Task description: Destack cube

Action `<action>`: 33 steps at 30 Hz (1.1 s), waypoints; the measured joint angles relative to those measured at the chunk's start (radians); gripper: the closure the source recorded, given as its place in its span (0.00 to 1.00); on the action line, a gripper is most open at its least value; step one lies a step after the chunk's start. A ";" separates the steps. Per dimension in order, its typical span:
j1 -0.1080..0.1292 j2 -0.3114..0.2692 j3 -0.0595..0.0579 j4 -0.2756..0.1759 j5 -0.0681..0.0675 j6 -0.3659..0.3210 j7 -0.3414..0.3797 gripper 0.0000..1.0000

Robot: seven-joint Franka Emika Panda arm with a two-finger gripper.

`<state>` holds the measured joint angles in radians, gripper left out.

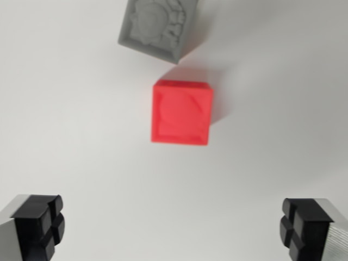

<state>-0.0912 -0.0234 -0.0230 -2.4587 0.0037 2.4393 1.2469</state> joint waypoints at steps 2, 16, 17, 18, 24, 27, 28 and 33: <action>0.000 -0.018 0.000 0.006 -0.001 -0.023 0.000 0.00; 0.000 -0.108 0.000 0.057 -0.002 -0.165 0.002 0.00; 0.000 -0.111 0.000 0.059 -0.002 -0.170 0.002 0.00; 0.000 -0.116 0.000 0.063 -0.002 -0.179 0.002 0.00; 0.000 -0.139 0.000 0.086 -0.003 -0.226 0.002 0.00; 0.000 -0.149 0.000 0.097 -0.003 -0.246 0.002 0.00; 0.000 -0.151 0.000 0.100 -0.003 -0.252 0.003 0.00; 0.000 -0.161 0.000 0.112 -0.003 -0.274 0.003 0.00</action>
<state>-0.0913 -0.1845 -0.0230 -2.3469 0.0007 2.1653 1.2496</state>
